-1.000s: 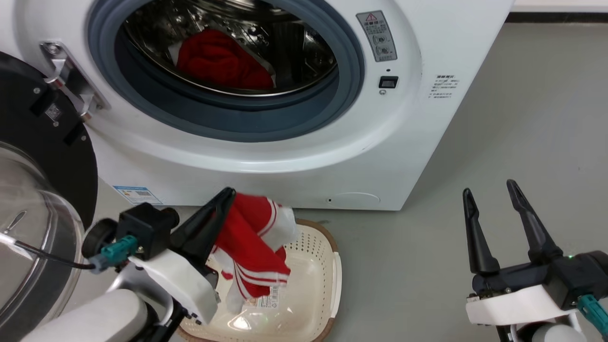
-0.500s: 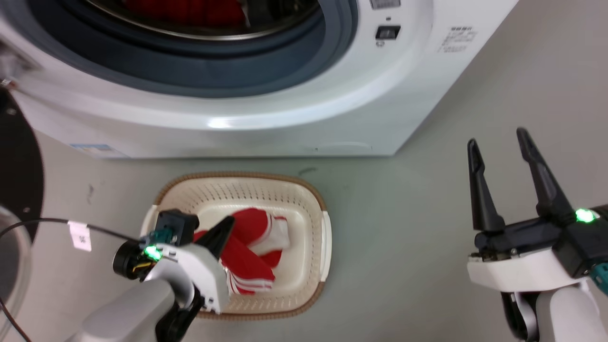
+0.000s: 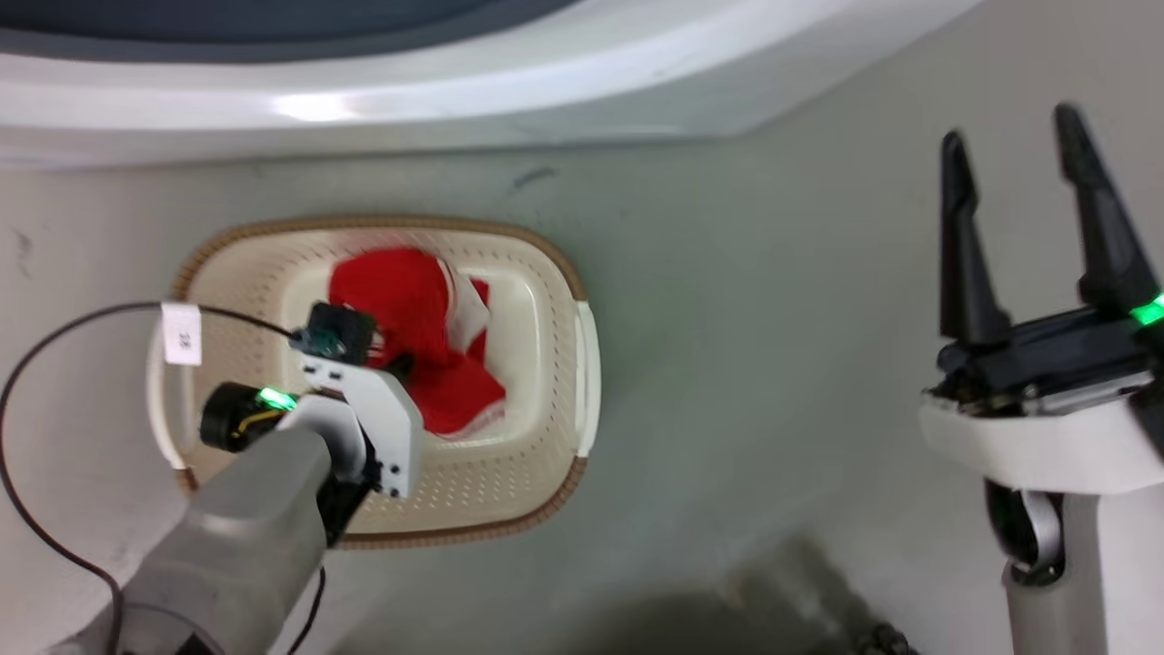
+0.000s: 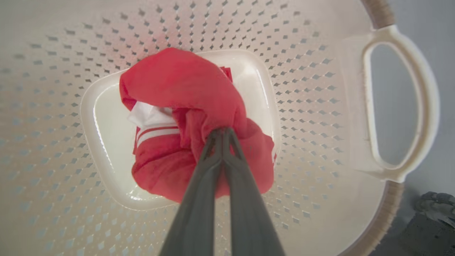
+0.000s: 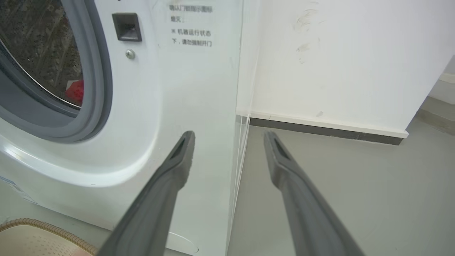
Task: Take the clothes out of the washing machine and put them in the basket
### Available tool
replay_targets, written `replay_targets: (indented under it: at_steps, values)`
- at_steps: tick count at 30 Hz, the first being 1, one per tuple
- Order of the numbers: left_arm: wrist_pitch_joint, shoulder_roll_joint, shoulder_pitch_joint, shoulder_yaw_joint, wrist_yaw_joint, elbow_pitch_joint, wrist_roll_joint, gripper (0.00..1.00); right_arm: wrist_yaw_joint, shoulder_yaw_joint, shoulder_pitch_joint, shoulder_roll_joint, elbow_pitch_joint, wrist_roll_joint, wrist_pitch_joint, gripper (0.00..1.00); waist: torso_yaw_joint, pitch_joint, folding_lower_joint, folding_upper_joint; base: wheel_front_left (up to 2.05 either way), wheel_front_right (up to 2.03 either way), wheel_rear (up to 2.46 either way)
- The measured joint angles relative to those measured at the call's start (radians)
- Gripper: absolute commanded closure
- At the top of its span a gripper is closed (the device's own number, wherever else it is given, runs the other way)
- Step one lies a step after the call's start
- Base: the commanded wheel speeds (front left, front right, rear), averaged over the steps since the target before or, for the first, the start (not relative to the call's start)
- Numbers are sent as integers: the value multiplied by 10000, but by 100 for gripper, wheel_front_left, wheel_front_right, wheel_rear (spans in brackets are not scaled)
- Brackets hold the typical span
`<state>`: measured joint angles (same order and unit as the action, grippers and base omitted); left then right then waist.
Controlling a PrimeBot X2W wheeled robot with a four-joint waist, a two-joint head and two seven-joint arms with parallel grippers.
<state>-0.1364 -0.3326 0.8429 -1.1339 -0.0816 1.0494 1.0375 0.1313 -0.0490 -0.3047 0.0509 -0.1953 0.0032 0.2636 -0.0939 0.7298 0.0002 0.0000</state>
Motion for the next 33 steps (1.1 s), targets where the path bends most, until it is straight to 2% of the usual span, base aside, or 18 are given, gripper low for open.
replay_targets:
  at_steps: [6, 12, 13, 14, 18, 22, 26, 30, 33]
  values:
    - [395, 445, 744, -69, -207, 1557, -12, 100, 0, 178, -462, 4, -244, 362, 0, 0, -378, 1153, 0, 0, 0, 0, 0]
    - [765, 671, 1104, -362, -198, 2094, -245, 100, 0, 163, -659, 4, -244, 589, -2, 0, -682, 1885, 1, 0, 0, 0, 0]
    - [765, 671, 1104, -380, -182, 2138, -251, 79, 0, 155, -661, 2, -232, 602, 0, 0, -738, 1931, 0, 0, 0, 0, 0]
    - [755, 673, 1103, -368, -153, 2165, -245, 0, 0, 159, -664, 4, -226, 640, 0, 0, -785, 1954, 0, 0, 0, 0, 0]
    - [545, 756, 1067, -407, -169, 2238, -259, 0, 0, 201, -669, 4, -134, 698, -2, 0, -816, 1779, 0, 0, 0, 0, 0]
    - [-449, 972, 1004, -410, -242, 2259, -339, 0, 0, 253, -620, 2, -8, 683, -2, 0, -722, 1337, -1, 0, 0, 0, 0]
    - [-974, 1206, 602, -472, -251, 2270, -430, 0, 0, 222, -327, 0, 125, 627, -2, 0, -553, 716, -1, 0, 0, 0, 0]
    - [-1220, 1294, 204, -293, -236, 2268, -387, 0, 0, 203, 16, -2, 272, 550, -2, 0, -379, -35, -2, 0, 0, 0, 0]
    - [-1235, 1269, -53, -96, -58, 1969, -499, 0, 0, 221, 291, -2, 349, 483, 0, 0, -247, -624, -2, 0, 0, 0, 0]
